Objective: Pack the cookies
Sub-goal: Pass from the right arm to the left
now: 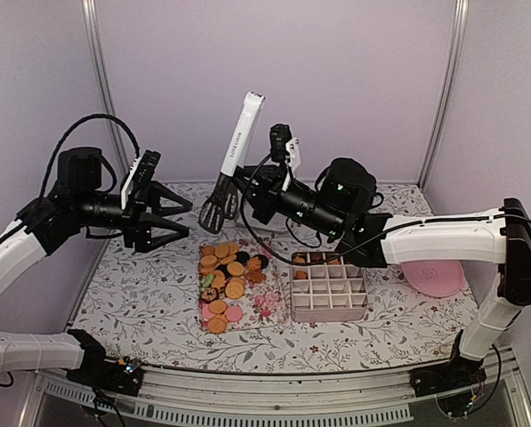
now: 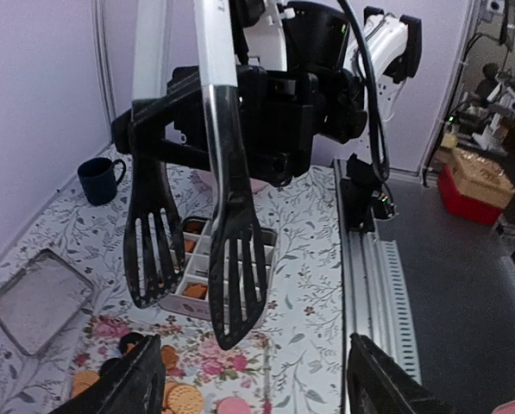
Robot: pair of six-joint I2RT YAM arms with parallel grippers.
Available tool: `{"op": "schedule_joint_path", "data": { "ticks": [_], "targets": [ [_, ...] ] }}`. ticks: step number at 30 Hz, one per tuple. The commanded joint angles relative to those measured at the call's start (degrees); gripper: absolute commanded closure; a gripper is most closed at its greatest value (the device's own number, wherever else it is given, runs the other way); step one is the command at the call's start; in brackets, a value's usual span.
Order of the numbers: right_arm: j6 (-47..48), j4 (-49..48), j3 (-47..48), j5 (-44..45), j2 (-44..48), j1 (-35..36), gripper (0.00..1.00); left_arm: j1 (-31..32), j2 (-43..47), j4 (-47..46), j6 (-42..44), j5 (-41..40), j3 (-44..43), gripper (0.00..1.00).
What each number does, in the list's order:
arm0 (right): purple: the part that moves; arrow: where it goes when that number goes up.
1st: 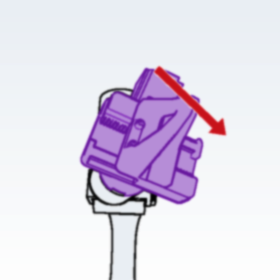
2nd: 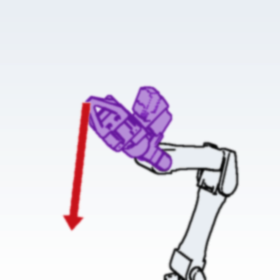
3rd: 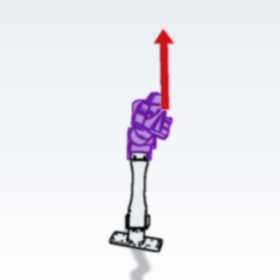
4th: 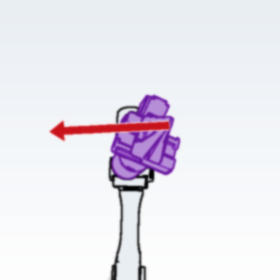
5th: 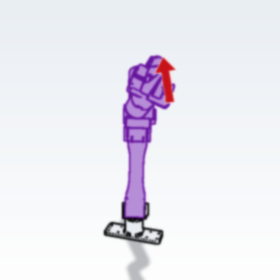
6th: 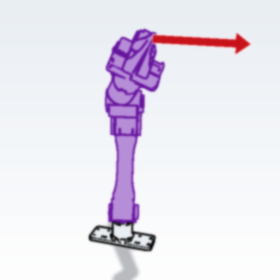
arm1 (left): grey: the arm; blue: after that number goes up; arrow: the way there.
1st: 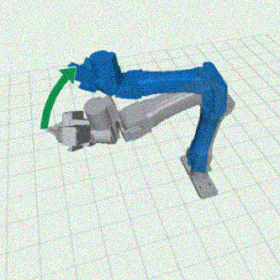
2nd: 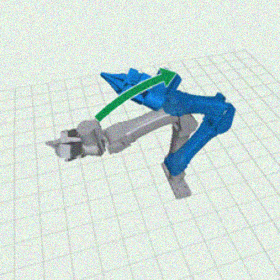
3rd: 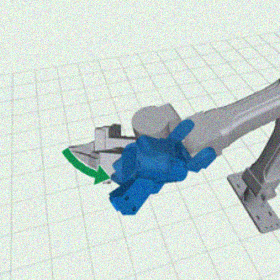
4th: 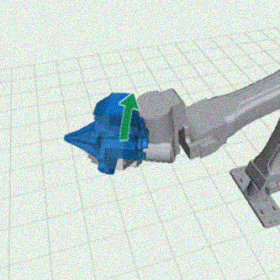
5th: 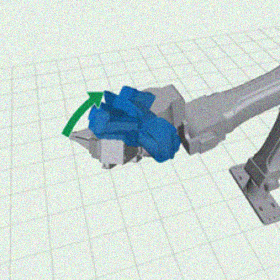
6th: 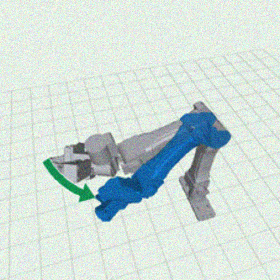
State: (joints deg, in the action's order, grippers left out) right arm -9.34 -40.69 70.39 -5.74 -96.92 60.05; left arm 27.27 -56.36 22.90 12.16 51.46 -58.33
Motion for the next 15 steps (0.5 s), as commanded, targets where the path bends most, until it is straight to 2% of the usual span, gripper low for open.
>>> {"op": "schedule_joint_path", "data": {
  "ticks": [1, 11, 15],
  "targets": [
    [-1.55, -7.39, -0.50, -2.03, -1.57, 0.79, 1.00, -1.15, 0.89, -4.91, -12.33, 8.99, 3.04, 0.31],
    [-1.82, -9.30, 1.13, -6.39, -3.70, 1.20, 1.00, -3.38, 1.73, -13.25, -20.46, 10.80, 8.74, 0.40],
    [-1.90, -9.22, 2.64, -7.13, -5.00, 1.42, 1.00, -3.36, 1.60, -18.73, -25.24, 13.30, 10.78, 0.48]
  ]
}}
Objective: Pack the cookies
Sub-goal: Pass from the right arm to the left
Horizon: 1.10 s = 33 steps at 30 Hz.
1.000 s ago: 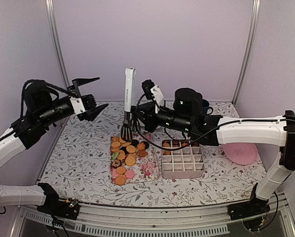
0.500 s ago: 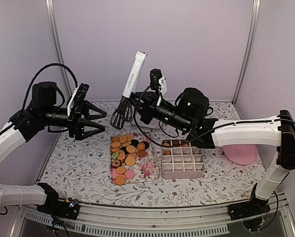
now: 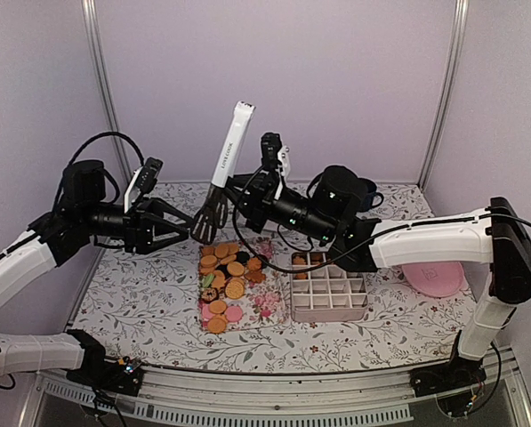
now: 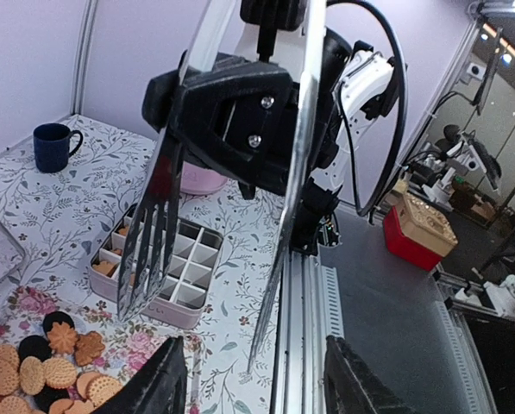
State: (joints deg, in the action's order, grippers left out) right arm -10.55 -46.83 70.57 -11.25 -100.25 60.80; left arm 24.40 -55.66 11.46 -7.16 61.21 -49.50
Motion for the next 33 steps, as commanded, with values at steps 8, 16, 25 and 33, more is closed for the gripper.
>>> {"op": "schedule_joint_path", "data": {
  "ticks": [8, 16, 25, 33],
  "targets": [
    [-1.10, -3.38, 4.18, -1.67, -3.54, 0.81, 1.00, -0.50, 1.06, -14.69, -13.01, 9.52, 6.11, 0.52],
    [-3.26, -3.31, 7.26, -5.10, -6.65, 0.81, 1.00, -0.54, 0.77, -15.75, -13.18, 7.79, 6.64, 0.59],
    [-4.50, -2.09, 7.67, -7.42, -7.19, 0.80, 0.99, -0.58, 0.28, -11.81, -9.16, 7.09, 4.82, 1.00],
    [-3.61, 5.83, 6.21, -13.45, -2.52, -1.47, 0.35, -0.73, 0.19, -7.07, -4.46, 6.58, 2.05, 1.00]
  ]
}}
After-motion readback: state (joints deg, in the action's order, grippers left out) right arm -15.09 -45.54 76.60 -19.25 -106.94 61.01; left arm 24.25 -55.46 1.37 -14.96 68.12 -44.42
